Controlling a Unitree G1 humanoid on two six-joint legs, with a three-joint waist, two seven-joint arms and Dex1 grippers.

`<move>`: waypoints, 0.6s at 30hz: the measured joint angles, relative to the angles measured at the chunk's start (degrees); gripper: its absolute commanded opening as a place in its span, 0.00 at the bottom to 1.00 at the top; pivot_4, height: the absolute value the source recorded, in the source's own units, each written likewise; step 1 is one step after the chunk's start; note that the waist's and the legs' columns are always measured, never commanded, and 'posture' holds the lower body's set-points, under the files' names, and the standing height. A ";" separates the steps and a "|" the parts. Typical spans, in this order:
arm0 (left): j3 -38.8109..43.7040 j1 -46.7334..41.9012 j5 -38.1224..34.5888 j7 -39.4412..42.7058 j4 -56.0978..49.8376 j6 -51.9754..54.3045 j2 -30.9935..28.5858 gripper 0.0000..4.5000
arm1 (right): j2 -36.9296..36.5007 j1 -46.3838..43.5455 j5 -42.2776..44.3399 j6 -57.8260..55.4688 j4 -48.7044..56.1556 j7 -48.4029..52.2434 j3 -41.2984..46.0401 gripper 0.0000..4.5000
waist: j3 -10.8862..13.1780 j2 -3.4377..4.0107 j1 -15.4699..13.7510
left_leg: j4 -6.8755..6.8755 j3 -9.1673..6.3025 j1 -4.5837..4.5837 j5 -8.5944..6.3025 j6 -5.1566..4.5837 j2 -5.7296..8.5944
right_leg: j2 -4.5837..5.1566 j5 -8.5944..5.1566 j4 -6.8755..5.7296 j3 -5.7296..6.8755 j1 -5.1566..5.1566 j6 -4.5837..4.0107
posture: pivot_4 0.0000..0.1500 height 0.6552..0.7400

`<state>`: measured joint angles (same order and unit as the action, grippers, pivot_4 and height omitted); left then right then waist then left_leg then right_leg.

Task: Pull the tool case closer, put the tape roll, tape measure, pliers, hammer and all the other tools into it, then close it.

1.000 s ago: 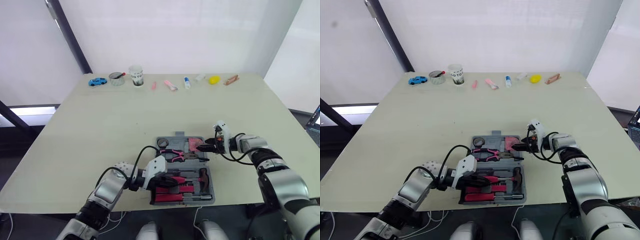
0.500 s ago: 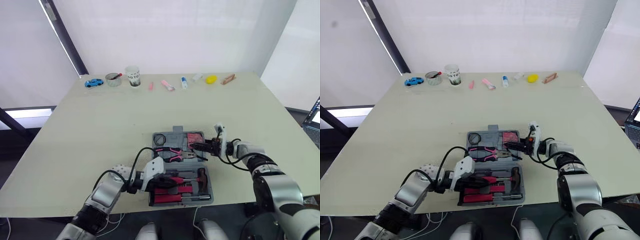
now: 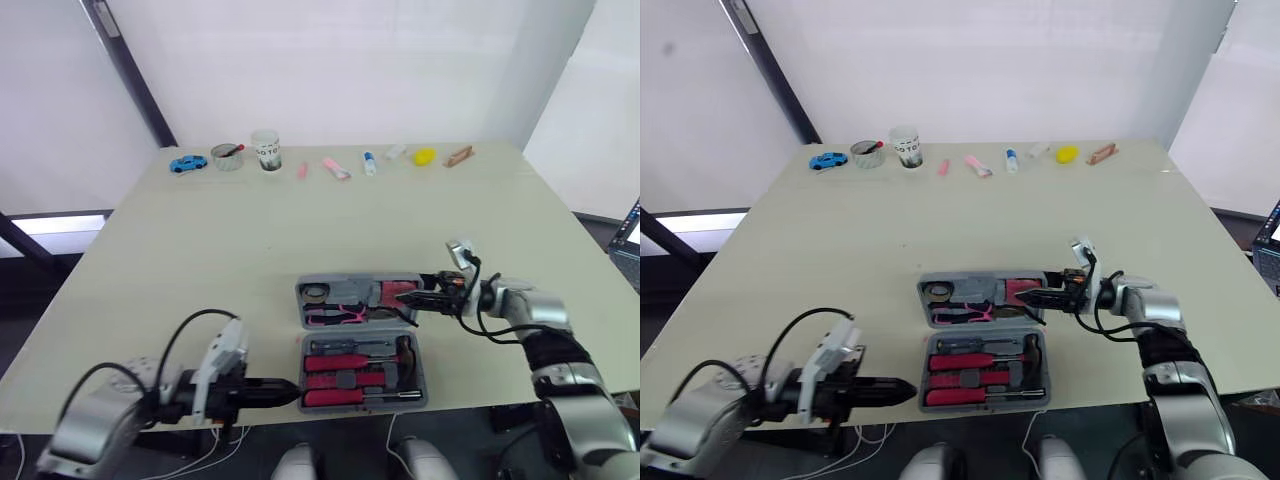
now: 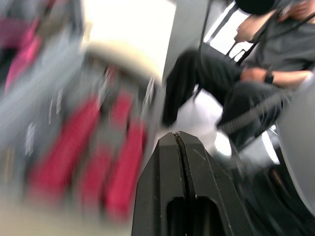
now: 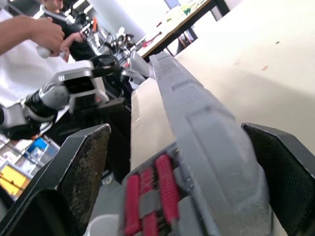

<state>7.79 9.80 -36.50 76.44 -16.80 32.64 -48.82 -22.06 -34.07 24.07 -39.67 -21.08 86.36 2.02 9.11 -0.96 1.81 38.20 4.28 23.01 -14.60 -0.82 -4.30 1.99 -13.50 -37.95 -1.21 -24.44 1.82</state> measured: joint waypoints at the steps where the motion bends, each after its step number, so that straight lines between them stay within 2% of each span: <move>1: 2.36 1.18 -1.26 0.57 0.23 -0.04 -0.53 0.00 | -0.90 2.59 1.82 -2.11 6.35 -0.52 -0.60 0.99 | 0.03 -0.06 -0.14 | 0.00 -0.03 0.07 0.00 0.00 -0.01 | 0.00 -0.01 0.00 0.03 -0.07 -0.02 | 1.00 1.00; 2: 3.70 2.22 -1.40 0.98 0.85 -0.29 -1.21 0.00 | -1.65 4.48 2.90 -3.43 10.04 -0.86 -0.72 0.99 | 0.01 -0.09 -0.20 | 0.00 -0.03 0.06 0.00 0.01 -0.01 | 0.00 -0.02 0.00 0.03 -0.07 -0.03 | 1.00 1.00; 4: 10.58 6.15 -0.31 1.23 7.30 -2.67 -3.21 0.00 | -6.19 14.08 6.25 -7.17 22.52 -3.48 0.51 0.99 | 0.04 -0.05 -0.52 | -0.10 0.01 0.06 -0.01 0.01 -0.01 | 0.06 -0.10 0.03 0.07 -0.10 -0.13 | 1.00 1.00; 5: 11.96 6.27 0.07 0.83 8.67 -3.36 -3.06 0.06 | -7.21 16.06 6.82 -7.70 24.42 -4.40 1.14 1.00 | 0.05 -0.04 -0.85 | -0.10 0.04 0.10 -0.01 0.02 0.00 | 0.07 -0.11 0.05 0.06 -0.15 -0.13 | 1.00 1.00; 8: 14.36 3.64 2.86 -2.23 13.22 -8.91 -1.22 0.28 | -9.64 24.88 7.42 -6.09 33.16 -10.12 4.88 1.00 | 0.05 -0.10 -1.40 | -0.05 0.01 0.10 -0.01 0.02 0.02 | 0.08 -0.13 0.05 0.08 -0.14 -0.10 | 1.00 1.00; 12: 15.34 -0.08 6.28 -6.55 17.25 -14.69 -0.15 0.73 | -10.87 36.25 3.90 2.79 39.50 -18.52 10.70 1.00 | 0.01 -0.27 -1.54 | 0.01 0.06 0.10 0.00 0.02 0.01 | 0.08 -0.20 0.04 0.05 -0.13 0.07 | 1.00 1.00; 14: 15.38 -0.56 6.84 -7.17 17.49 -15.37 -0.11 0.93 | -10.91 38.25 2.75 5.39 40.37 -20.42 11.76 1.00 | 0.02 -0.30 -1.05 | 0.01 0.12 0.08 -0.01 0.02 0.00 | 0.08 -0.20 0.03 0.00 -0.14 0.08 | 1.00 1.00; 15: 15.37 -0.55 7.40 -7.84 17.38 -16.37 -0.12 0.99 | -10.89 41.12 1.42 9.02 41.08 -22.47 12.95 1.00 | 0.00 -0.33 -0.98 | -0.03 0.11 0.06 -0.01 0.02 0.00 | 0.07 -0.20 0.03 0.00 -0.14 0.07 | 1.00 1.00; 18: 15.30 -0.13 8.52 -8.63 17.43 -17.21 -0.12 0.99 | -9.65 45.10 -0.33 14.30 40.99 -26.29 15.34 1.00 | 0.00 -0.34 -0.98 | -0.07 0.12 0.05 -0.01 0.02 0.00 | 0.06 -0.20 0.03 -0.01 -0.15 0.05 | 1.00 1.00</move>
<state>23.09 9.66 -27.98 67.81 0.62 15.43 -48.95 -31.71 11.03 23.75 -25.37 19.90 60.07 17.36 9.11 -1.30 0.83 38.13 4.40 23.06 -14.60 -0.80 -4.30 2.05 -13.70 -37.92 -1.22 -24.58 1.87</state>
